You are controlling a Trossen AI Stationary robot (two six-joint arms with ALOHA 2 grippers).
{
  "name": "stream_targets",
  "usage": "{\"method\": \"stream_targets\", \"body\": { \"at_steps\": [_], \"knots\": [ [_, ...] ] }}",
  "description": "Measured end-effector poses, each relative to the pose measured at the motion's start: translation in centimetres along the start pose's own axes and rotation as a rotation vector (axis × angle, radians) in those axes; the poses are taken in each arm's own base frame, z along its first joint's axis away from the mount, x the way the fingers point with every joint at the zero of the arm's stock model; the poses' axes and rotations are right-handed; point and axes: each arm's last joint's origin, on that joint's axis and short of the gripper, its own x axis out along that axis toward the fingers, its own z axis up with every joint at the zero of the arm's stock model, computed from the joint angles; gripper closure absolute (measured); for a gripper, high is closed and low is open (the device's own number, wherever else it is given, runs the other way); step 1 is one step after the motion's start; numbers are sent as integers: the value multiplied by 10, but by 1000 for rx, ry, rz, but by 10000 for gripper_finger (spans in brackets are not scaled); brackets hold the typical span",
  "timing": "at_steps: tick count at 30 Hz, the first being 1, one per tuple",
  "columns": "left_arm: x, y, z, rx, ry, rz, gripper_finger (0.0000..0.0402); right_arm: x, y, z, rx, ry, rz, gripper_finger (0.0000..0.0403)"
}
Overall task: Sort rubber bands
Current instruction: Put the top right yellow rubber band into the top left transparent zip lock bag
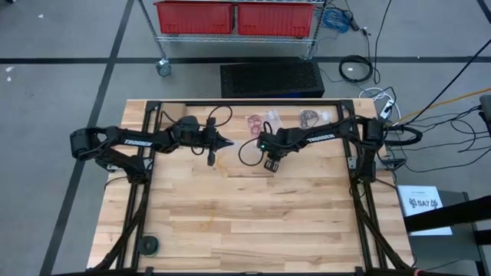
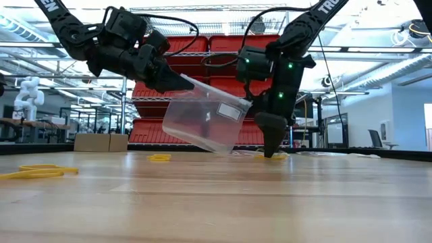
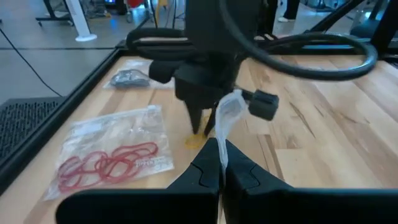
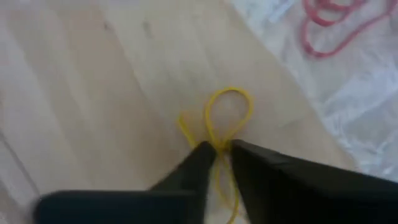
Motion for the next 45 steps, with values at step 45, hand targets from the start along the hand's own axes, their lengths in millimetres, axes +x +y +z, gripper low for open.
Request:
{"method": "stream_targets", "body": {
  "at_steps": [45],
  "knots": [
    [3, -8, 1, 24, -3, -39, 401, -150, 47, 52, -87, -570, 46, 403]
  ]
}}
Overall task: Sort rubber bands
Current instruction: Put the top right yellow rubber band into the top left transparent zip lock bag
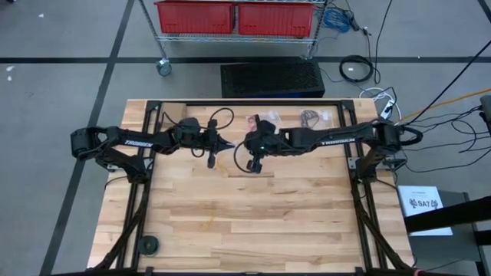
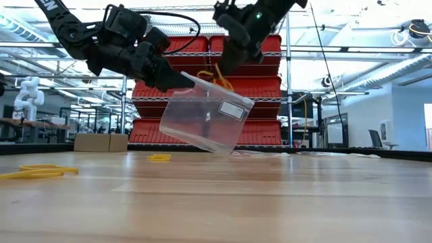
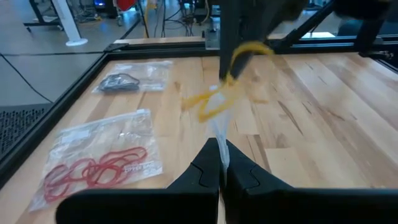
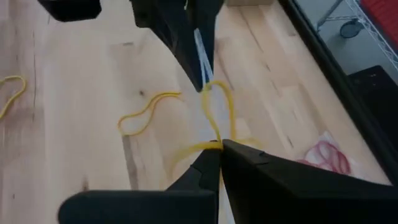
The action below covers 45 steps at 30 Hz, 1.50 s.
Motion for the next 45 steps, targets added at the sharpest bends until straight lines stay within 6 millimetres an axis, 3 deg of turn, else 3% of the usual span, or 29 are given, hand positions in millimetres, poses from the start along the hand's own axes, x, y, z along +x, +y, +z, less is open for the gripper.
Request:
{"method": "stream_targets", "body": {
  "at_steps": [7, 22, 35, 45],
  "knots": [
    [1, -4, 1, 6, -8, -15, 401, 16, -3, -2, 4, 12, -2, 403],
    [2, -4, 2, 10, -14, -14, 401, 21, -9, -2, 70, 32, 123, 403],
    [2, -4, 0, 5, 1, -9, 401, -25, -7, 32, 42, 20, 141, 403],
    [2, -4, 0, 4, 3, -9, 401, -31, -2, 28, 36, 93, 144, 403]
  ]
}}
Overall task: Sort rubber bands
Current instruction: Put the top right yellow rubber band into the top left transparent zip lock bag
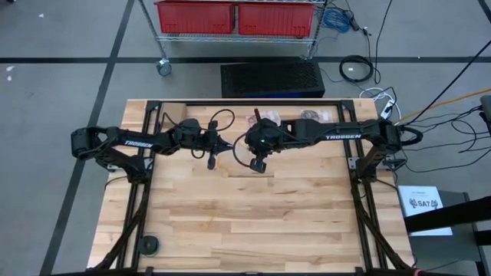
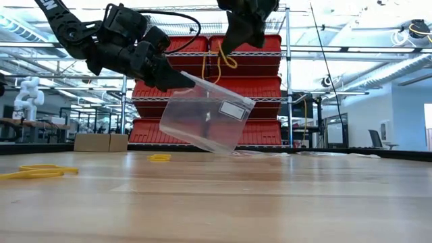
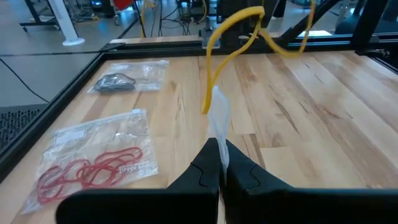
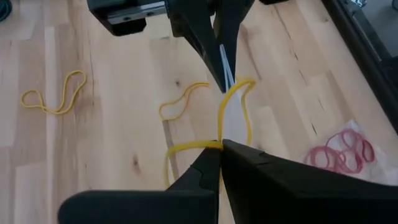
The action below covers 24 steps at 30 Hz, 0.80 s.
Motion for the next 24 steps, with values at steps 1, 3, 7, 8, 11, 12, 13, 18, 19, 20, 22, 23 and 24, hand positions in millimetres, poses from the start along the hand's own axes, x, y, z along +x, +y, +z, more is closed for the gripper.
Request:
{"method": "stream_targets", "body": {
  "at_steps": [1, 3, 7, 8, 11, 12, 13, 18, 19, 20, 22, 23, 24],
  "knots": [
    [0, 0, 0, 0, 0, 0, 401, 0, 0, 0, 1, 2, 0, 403],
    [0, 0, 0, 0, 1, 0, 401, 0, 1, -1, 5, 10, 0, 403],
    [0, 0, 0, 0, 1, 0, 401, 0, 2, -4, 17, 34, -2, 403],
    [0, 0, 0, 0, 2, 0, 401, 0, 2, -5, 18, 43, -4, 403],
    [0, 0, -1, -1, 6, 0, 401, 0, 3, -5, 23, 45, -3, 403],
    [0, 0, -1, -1, 8, 0, 401, 0, 4, -5, 22, 45, -2, 403],
    [0, 0, -1, -2, 9, 0, 401, 0, 4, -5, 21, 45, -1, 403],
    [0, 0, -1, -2, 10, 0, 401, -1, 6, -5, 24, 45, 0, 403],
    [0, 0, -1, -2, 10, 0, 401, -1, 6, -6, 26, 46, -1, 403],
    [0, 0, -1, -2, 10, 0, 401, -1, 5, -6, 27, 47, -2, 403],
    [0, 0, -1, -3, 11, 0, 401, -1, 5, -6, 29, 48, -3, 403],
    [0, 0, -1, -3, 11, 0, 401, -1, 5, -6, 31, 48, -3, 403],
    [0, 0, -1, -3, 12, 0, 401, -1, 5, -6, 33, 48, -3, 403]
  ]
}}
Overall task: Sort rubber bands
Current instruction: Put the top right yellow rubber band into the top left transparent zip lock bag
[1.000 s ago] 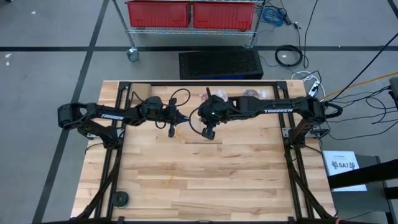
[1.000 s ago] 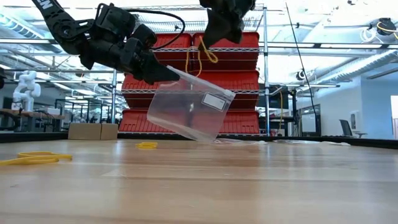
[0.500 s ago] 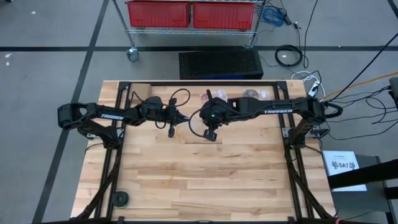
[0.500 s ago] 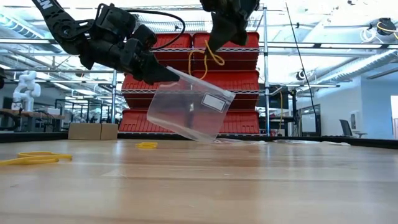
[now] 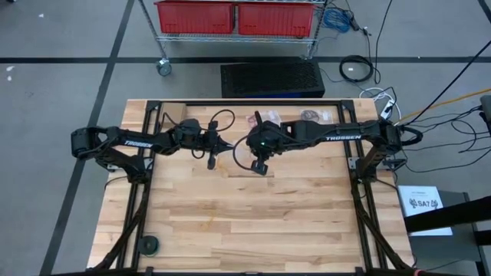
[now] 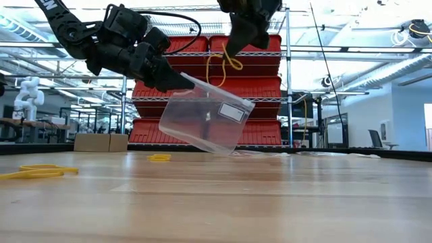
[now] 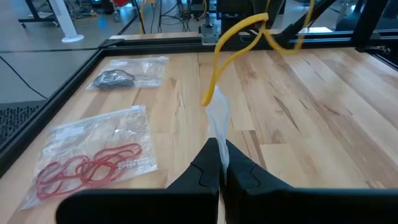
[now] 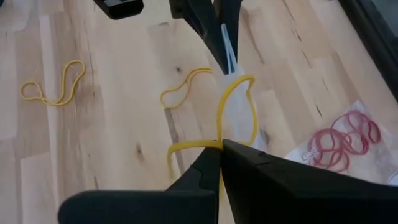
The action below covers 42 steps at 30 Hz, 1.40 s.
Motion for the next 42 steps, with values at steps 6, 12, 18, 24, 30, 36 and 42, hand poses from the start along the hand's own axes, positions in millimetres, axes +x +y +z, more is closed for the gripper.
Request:
{"method": "stream_targets", "body": {
  "at_steps": [6, 12, 18, 24, 30, 36, 42],
  "knots": [
    [0, 0, 0, 4, 4, -1, 401, 0, 1, -1, 1, 13, 0, 403],
    [0, 0, 0, 4, 3, 0, 401, -1, 4, -4, 8, 35, 5, 403],
    [0, 0, 0, 4, 1, -2, 401, -1, 4, -4, 8, 34, 4, 403],
    [1, -2, 2, 4, -14, -34, 401, 1, 0, -3, 3, 29, 5, 403],
    [4, -10, 8, 18, -29, -72, 401, 17, -4, -3, -6, 70, 65, 403],
    [5, -11, 8, 25, -30, -76, 401, 21, -6, -1, -2, 72, 135, 403],
    [5, -11, 8, 25, -33, -95, 401, 26, -15, 1, 18, 72, 143, 403]
  ]
}}
